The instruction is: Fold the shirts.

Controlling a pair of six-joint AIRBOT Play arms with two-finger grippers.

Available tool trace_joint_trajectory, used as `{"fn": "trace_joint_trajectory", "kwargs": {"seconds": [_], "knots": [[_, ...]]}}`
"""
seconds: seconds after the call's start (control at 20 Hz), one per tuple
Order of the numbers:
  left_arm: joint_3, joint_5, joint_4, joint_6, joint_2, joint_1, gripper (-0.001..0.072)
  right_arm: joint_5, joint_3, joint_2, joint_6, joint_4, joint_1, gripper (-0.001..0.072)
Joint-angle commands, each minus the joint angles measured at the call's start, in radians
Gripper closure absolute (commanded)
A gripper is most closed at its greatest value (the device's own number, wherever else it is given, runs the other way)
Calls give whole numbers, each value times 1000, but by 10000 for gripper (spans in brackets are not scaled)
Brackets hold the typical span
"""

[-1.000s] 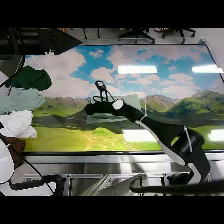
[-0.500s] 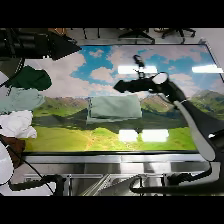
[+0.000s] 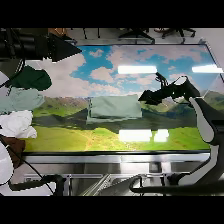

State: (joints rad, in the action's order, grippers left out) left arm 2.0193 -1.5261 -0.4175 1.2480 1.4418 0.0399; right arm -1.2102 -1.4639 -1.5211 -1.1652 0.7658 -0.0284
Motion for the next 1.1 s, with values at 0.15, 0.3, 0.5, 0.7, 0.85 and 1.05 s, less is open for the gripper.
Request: {"fn": "trace_joint_trajectory", "kwargs": {"seconds": [0.15, 0.3, 0.5, 0.7, 0.85, 1.05], "knots": [[0, 0, 0, 2, 0, -1, 691, -10, 0, -77, 150, -167, 61, 230], [0, 1, 0, 2, 0, -1, 692, 5, -2, -74, 172, -168, 50, 683], [0, 0, 0, 2, 0, -1, 691, -2, -2, -7, 166, -163, -87, 693], [0, -1, 0, 2, 0, -1, 691, -42, -1, 117, 75, -97, -412, 694], [0, 0, 0, 2, 0, -1, 691, -98, 2, 192, 3, 27, -678, 693], [0, 0, -1, -10, 0, -1, 691, -129, 48, 248, -66, 207, -940, 693]]}}
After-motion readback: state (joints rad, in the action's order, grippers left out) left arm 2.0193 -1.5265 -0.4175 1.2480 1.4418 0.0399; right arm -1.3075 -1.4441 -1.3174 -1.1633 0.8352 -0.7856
